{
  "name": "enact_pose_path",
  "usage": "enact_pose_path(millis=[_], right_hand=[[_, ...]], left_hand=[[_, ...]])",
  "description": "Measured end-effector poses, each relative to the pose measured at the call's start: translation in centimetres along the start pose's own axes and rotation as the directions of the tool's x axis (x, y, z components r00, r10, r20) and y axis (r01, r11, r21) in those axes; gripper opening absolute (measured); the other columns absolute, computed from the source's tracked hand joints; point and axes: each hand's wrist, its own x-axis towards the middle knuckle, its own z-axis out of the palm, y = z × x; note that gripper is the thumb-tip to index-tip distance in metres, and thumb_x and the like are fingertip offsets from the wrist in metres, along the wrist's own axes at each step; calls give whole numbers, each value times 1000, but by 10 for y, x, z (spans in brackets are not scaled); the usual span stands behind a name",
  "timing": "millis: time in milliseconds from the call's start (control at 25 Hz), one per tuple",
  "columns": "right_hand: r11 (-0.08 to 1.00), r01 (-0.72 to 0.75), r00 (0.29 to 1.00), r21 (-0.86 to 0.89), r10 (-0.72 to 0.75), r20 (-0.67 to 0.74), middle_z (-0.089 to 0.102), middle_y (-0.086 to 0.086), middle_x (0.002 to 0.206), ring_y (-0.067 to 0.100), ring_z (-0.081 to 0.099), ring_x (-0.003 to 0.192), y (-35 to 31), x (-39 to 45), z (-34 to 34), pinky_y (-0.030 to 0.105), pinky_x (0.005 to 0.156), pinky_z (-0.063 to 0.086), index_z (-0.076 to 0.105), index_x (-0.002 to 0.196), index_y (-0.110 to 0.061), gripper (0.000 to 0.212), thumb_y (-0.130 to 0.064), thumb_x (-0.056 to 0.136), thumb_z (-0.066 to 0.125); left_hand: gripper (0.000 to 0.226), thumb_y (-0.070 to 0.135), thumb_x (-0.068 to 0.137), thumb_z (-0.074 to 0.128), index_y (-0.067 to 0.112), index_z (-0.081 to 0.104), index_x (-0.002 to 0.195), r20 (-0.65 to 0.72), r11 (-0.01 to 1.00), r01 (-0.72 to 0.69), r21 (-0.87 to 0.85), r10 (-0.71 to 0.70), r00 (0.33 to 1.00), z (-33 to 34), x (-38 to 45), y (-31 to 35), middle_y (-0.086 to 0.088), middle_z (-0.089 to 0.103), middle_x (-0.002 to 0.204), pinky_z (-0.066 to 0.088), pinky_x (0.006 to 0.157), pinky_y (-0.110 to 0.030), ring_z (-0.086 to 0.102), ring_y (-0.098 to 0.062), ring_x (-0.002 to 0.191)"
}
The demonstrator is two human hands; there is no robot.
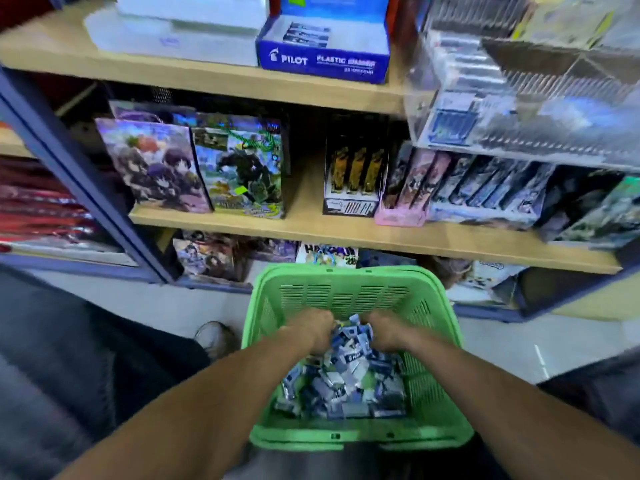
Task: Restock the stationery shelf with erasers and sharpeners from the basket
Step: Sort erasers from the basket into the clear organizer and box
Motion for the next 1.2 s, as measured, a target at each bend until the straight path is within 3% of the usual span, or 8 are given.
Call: enact_pose_path(millis=[80, 280, 520, 600, 760, 880, 1040, 1200], right_hand=[[988, -108, 994, 113, 105, 37, 62, 18, 123, 29, 63, 105, 9, 14, 25, 31, 81, 51, 53, 130, -10, 43, -17, 89, 64], [921, -312, 950, 233, 301, 82, 34, 23, 153, 36, 41, 137, 30, 43, 71, 37, 105, 43, 3, 157, -15, 114, -42, 77, 80], [903, -320, 945, 288, 325, 33, 8, 16, 163, 37, 17, 149, 27, 65, 85, 41, 115, 28, -1, 157, -26, 125, -55, 69, 83], [901, -340, 937, 271, 350, 10, 7, 13, 163, 38, 8, 149, 25, 69, 89, 46, 117, 19, 3, 156, -33, 125, -63, 63, 82], [927, -262, 965, 269, 255, 58, 34, 13, 153, 33, 22, 143, 12, 73, 81, 41, 112, 19, 15, 154, -35, 115, -64, 63, 81], [879, -291, 956, 378, 278, 90, 39, 13, 150, 35, 30, 141, 5, 77, 80, 42, 112, 31, 11, 152, -42, 131, -71, 43, 78], [802, -293, 955, 521, 273, 117, 49, 11, 140, 34, 41, 134, 1, 75, 83, 35, 95, 45, 14, 154, -31, 110, -34, 70, 85], [682, -302, 946, 666, 301, 120, 35, 12, 139, 38, 50, 125, -3, 71, 85, 37, 90, 53, 25, 151, -41, 107, -27, 66, 89]], left_hand=[[33, 14, 92, 64, 2, 59, 122, 36, 985, 111, -135, -107, 994, 27, 26, -21, -17, 63, 124, 52, 89, -34, 63, -29, 106], [117, 26, 78, 84, 10, 0, 158, 174, 792, 393, -467, -353, 919, 85, 72, -62, -25, 15, 160, 38, 114, -44, 32, -41, 143], [136, 40, 68, 90, 26, -10, 157, 253, 706, 388, -593, -294, 922, 104, 98, -60, -18, -12, 164, 28, 119, -48, 2, -42, 151], [132, 43, 64, 91, 35, -3, 157, 257, 711, 393, -583, -297, 920, 111, 102, -55, -18, -9, 162, 32, 115, -52, 3, -48, 148], [126, 44, 58, 94, 39, 14, 154, 218, 630, 355, -691, -286, 933, 119, 106, -52, -16, 11, 154, 41, 109, -45, 31, -43, 139], [129, 34, 51, 99, 38, 21, 154, 234, 366, 319, -874, -258, 937, 123, 111, -49, -15, 21, 155, 45, 107, -42, 39, -34, 138], [108, 21, 55, 97, 43, 33, 139, 333, -54, 329, -943, -182, 925, 121, 109, -45, 3, 65, 125, 61, 80, -44, 66, -23, 107], [85, 28, 66, 93, 40, 35, 128, 367, -154, 344, -926, -162, 916, 121, 104, -42, 4, 63, 118, 61, 71, -38, 63, -19, 103]])
